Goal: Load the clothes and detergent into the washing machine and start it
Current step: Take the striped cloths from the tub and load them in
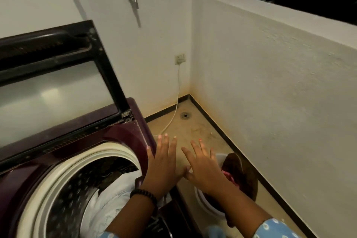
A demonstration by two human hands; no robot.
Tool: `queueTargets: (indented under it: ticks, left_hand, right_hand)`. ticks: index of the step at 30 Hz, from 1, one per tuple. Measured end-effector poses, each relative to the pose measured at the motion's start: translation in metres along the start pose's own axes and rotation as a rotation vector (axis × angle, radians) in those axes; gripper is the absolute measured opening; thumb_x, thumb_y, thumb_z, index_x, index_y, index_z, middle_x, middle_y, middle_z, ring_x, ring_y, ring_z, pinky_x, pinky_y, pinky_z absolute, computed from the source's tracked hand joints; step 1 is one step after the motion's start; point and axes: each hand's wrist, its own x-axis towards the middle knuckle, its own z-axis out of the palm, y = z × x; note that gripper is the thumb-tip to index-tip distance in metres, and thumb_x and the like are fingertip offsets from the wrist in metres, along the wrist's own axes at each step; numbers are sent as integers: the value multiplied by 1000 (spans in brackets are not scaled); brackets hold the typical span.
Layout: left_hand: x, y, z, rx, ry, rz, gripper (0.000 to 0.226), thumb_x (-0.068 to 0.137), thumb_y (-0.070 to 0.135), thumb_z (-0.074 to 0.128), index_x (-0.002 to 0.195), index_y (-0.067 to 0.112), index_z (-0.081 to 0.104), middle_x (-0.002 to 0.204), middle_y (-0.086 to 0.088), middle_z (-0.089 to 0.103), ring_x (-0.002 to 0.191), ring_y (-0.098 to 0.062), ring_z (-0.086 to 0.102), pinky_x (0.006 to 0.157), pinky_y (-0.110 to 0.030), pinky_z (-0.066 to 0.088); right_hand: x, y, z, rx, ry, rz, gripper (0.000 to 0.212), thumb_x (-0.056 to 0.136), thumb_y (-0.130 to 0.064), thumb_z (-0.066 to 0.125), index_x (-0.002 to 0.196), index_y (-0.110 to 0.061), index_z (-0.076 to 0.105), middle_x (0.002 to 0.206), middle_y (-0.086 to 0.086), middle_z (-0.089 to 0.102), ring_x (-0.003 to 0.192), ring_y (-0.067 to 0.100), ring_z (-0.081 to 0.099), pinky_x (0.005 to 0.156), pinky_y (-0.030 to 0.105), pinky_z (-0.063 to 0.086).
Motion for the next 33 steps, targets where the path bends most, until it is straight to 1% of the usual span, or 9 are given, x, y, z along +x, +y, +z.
queueTargets:
  ticks: [3, 7, 10, 12, 15, 18, 23, 28, 33]
  left_hand:
    - [7, 25, 12, 16, -63, 73, 89, 93, 57, 45, 154, 19, -7, 162, -8, -15, 149, -27, -17, 118, -53, -5]
    - [19, 48, 28, 11, -159, 163, 91, 92, 58, 46, 154, 19, -8, 163, -9, -12, 149, -27, -16, 120, -50, -3]
    - [36, 62, 48, -10, -232, 205, 95, 90, 61, 47, 154, 19, -10, 163, -9, -10, 150, -26, -13, 121, -51, 0]
    - [47, 70, 59, -28, -260, 228, 97, 91, 60, 48, 153, 18, -12, 163, -9, -9, 150, -26, -11, 121, -51, 0]
    - [65, 78, 81, -57, -293, 274, 97, 91, 58, 51, 154, 17, -11, 164, -8, -5, 150, -27, -8, 119, -51, -1]
    - [79, 72, 112, -70, -317, 315, 95, 91, 58, 51, 154, 17, -6, 164, -8, -1, 151, -27, -4, 119, -52, 2]
    - [100, 87, 155, -100, -367, 390, 89, 92, 60, 44, 155, 18, -4, 164, -8, 3, 151, -26, 2, 121, -54, 6]
    - [115, 102, 202, -149, -402, 403, 89, 91, 52, 54, 155, 18, 3, 162, -7, 12, 150, -27, 11, 118, -50, 9]
    - [130, 104, 250, -125, -519, 380, 92, 91, 50, 57, 155, 17, 0, 163, -9, 10, 149, -29, 12, 119, -56, 14]
  right_hand:
    - [-9, 24, 2, 28, -21, 55, 69, 94, -49, 47, 152, -28, 18, 163, 9, 4, 149, 33, -5, 117, 55, 3]
    - [-17, 53, 21, 21, -36, 157, 67, 93, -50, 48, 149, -31, 18, 162, 9, 7, 149, 33, -2, 116, 57, 10]
    - [-23, 78, 43, 49, -85, 248, 62, 93, -54, 32, 149, -30, 18, 161, 10, 7, 149, 33, -1, 117, 57, 10]
    - [-27, 93, 56, 40, -80, 300, 67, 90, -59, 22, 149, -29, 21, 160, 12, 12, 149, 34, 4, 116, 58, 11]
    - [-33, 118, 78, 41, -112, 353, 63, 94, -56, 39, 149, -30, 23, 161, 10, 12, 149, 33, 5, 116, 59, 13]
    - [-35, 131, 105, 90, -166, 407, 67, 93, -54, 46, 150, -34, 18, 161, 9, 8, 149, 32, 3, 118, 58, 10]
    - [-38, 162, 138, 126, -247, 465, 64, 94, -51, 48, 149, -32, 24, 161, 10, 11, 148, 34, 5, 118, 57, 12]
    - [-43, 192, 170, 174, -314, 533, 65, 95, -50, 47, 151, -32, 20, 161, 12, 11, 148, 35, 7, 118, 55, 13]
    - [-50, 222, 205, 195, -387, 575, 64, 97, -48, 43, 153, -29, 16, 161, 12, 7, 148, 34, 6, 117, 52, 14]
